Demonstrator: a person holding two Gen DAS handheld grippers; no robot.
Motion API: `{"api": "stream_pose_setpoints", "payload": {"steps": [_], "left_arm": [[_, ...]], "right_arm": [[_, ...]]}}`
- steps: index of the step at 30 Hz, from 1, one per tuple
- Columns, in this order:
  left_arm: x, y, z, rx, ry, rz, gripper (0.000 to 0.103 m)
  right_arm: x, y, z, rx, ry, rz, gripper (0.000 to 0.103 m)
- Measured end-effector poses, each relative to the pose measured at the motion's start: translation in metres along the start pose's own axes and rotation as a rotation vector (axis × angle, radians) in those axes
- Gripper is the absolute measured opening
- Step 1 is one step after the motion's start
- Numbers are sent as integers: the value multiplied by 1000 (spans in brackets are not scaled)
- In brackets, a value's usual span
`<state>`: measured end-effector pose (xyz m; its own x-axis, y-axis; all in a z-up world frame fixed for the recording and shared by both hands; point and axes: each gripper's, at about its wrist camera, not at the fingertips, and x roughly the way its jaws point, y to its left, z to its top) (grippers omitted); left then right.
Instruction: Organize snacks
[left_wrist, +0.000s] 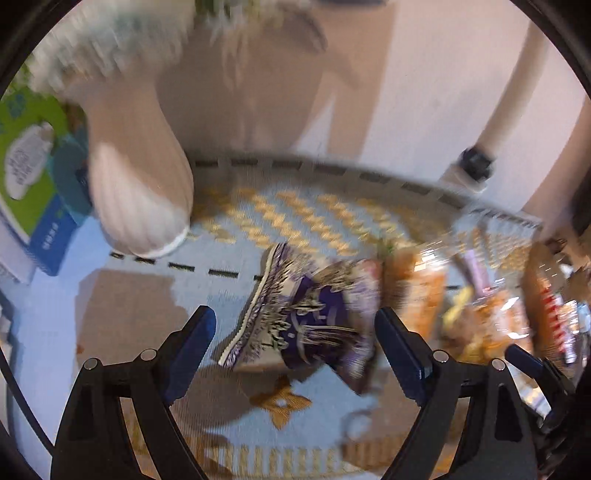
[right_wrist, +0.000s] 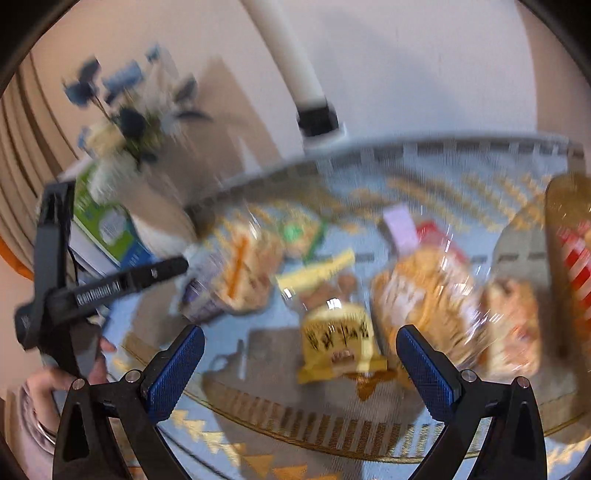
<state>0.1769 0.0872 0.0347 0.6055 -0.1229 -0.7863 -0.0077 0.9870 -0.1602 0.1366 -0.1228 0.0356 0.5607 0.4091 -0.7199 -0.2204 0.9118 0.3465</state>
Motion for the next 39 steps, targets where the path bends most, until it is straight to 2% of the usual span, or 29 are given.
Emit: {"api": "stream_pose_setpoints", "payload": {"steps": [1,2,3,4,5,6,8,11,16,22,39], "left_arm": [[10,2,-2,3,9,-16,89],[24,5,-4,-8,24,-46,99],[30,6,-6,-22,30,-61,103],[36,9,-9,-43,29,-84,103],[39,8,-13,-47,-6,-103,103],[38,5,-15,-22,-39,-83,103],[42,-3,-17,6,-39,-63,103],[43,-10,-17,16,-37,-39,103],[42,-10,-17,9,-41,-42,103],[43,-10,-17,4,-56,-12,103],[43,-13,-20,4,-57,-24,103]], "right_arm": [[9,1,-6,-19,6,-21,103],[16,4,-11,-45,8,-25,103],[27,8,-18,-88,27,-47,103],[36,13,-22,-123,55,-82,103],[39,22,-22,-178,62,-134,103],[47,31,-24,-231,94,-192,103],[50,38,-27,-267,91,-233,103],[52,29,-27,-230,95,-201,103],[57,30,-29,-239,97,-211,103],[54,31,-28,-240,97,-211,103],[54,31,-28,-242,99,-211,103]]}}
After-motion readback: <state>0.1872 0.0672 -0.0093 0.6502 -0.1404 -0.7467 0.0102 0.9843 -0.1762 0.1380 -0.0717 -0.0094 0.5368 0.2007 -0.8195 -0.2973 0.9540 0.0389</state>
